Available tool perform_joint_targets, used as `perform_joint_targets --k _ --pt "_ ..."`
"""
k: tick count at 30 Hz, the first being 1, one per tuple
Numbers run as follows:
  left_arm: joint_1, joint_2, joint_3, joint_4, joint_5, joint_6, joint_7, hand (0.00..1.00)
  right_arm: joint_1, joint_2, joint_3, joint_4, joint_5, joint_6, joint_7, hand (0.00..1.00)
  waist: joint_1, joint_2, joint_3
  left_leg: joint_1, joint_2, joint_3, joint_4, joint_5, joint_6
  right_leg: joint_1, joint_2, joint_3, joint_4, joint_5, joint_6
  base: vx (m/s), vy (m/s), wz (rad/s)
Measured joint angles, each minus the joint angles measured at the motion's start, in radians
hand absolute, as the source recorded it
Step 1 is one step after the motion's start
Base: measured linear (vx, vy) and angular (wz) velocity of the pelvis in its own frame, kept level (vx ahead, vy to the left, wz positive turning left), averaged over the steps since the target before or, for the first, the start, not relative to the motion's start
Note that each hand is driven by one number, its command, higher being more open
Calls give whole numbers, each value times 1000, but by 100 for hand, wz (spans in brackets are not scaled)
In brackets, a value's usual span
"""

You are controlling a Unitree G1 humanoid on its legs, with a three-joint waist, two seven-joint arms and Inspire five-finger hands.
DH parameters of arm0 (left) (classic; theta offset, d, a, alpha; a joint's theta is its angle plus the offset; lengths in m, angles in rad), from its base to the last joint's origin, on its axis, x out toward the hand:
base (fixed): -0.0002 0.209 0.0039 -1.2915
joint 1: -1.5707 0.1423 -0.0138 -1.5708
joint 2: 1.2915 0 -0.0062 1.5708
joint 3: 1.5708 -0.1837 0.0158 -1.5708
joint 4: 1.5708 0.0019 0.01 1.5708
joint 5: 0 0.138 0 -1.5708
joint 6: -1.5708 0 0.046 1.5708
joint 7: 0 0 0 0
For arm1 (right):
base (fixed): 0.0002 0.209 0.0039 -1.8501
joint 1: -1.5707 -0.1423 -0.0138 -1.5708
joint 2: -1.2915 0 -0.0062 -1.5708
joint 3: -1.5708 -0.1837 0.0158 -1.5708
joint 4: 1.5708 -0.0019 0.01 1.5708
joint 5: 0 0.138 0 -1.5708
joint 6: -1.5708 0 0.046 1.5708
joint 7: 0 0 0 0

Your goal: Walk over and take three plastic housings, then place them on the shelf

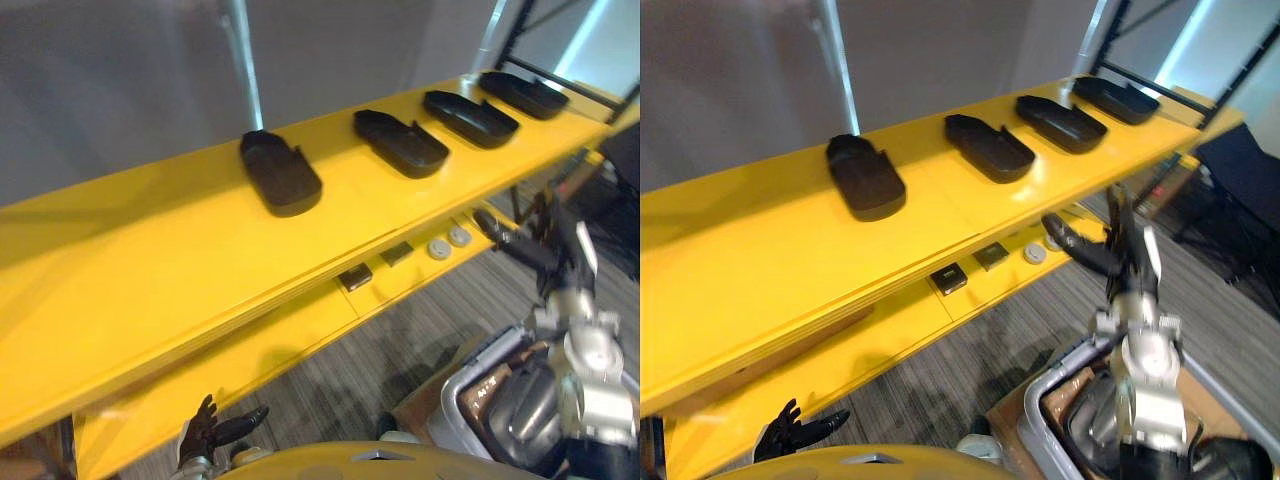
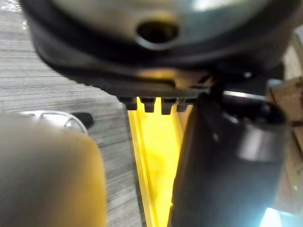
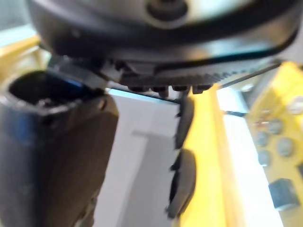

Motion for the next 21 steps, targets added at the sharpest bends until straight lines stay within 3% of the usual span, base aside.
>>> perform_joint_targets --k 4,6,13,15,17,19,21 --pt "-22 -22 -1 -1 26 -6 -17 100 82 86 -60 -3 64 -39 -52 100 -36 8 4 29 4 58 0 -20 -13 -18 13 59 1 1 -4 -2 14 -50" --pt "-38 -34 -11 6 48 -7 -24 100 150 129 -90 -61 50 -106 -66 100 -45 5 4 33 6 90 0 -24 -16 -40 20 91 4 3 -4 21 13 -43" --pt "-44 -42 6 41 88 -16 -23 100 204 194 -90 -140 61 -213 6 100 -79 8 5 73 9 166 4 -54 -28 -72 47 182 11 13 -3 43 11 -39" --pt "-44 -42 13 47 79 -18 -21 100 200 197 -59 -140 76 -213 25 100 -65 7 4 79 -15 69 13 -116 -42 -99 59 223 22 5 -16 33 21 -70" --pt "-45 -39 31 53 22 -24 -7 100 176 192 26 -125 46 -215 61 100 -26 12 2 39 -80 -254 113 -282 4 -133 100 318 57 1 -43 99 70 -116" --pt "-47 -43 42 65 -26 -39 4 100 111 176 68 -72 44 -216 76 100 -4 26 2 -8 -94 -383 230 -348 57 -157 131 373 60 9 -50 109 64 -98" --pt "-57 -66 46 66 -53 -44 2 100 25 158 92 -1 42 -215 66 100 3 38 4 -51 -95 -427 317 -374 51 -169 136 402 61 24 -42 89 53 -47"
